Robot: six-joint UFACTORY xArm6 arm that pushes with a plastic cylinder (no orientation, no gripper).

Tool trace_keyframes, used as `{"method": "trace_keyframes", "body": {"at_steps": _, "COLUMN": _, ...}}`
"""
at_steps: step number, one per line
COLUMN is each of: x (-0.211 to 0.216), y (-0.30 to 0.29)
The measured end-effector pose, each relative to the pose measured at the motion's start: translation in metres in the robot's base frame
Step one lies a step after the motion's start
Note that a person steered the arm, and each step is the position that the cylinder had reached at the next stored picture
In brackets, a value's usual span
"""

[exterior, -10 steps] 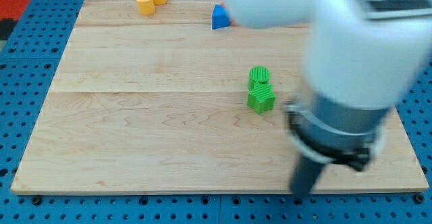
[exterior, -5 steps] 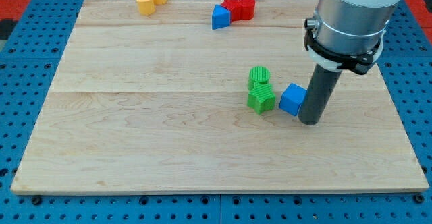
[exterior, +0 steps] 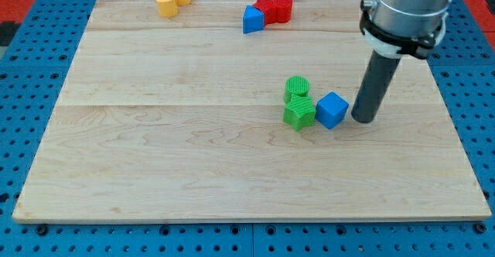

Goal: Move blue cube to the bottom of the red blocks

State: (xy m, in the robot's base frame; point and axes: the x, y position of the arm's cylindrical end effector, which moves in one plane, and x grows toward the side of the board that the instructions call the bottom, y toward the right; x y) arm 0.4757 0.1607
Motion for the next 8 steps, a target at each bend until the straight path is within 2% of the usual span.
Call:
{"method": "trace_keyframes", "body": {"at_steps": 1, "x": 0.008, "y": -0.036}}
{"method": "trace_keyframes", "body": {"at_steps": 2, "x": -0.011, "y": -0.063}}
{"method": "trace_keyframes", "body": {"at_steps": 5, "x": -0.087, "y": -0.076}}
{"method": "trace_keyframes", "body": {"at_steps": 7, "x": -0.16, "y": -0.083}}
{"method": "trace_keyframes", "body": {"at_steps": 8, "x": -0.176, "y": -0.085}}
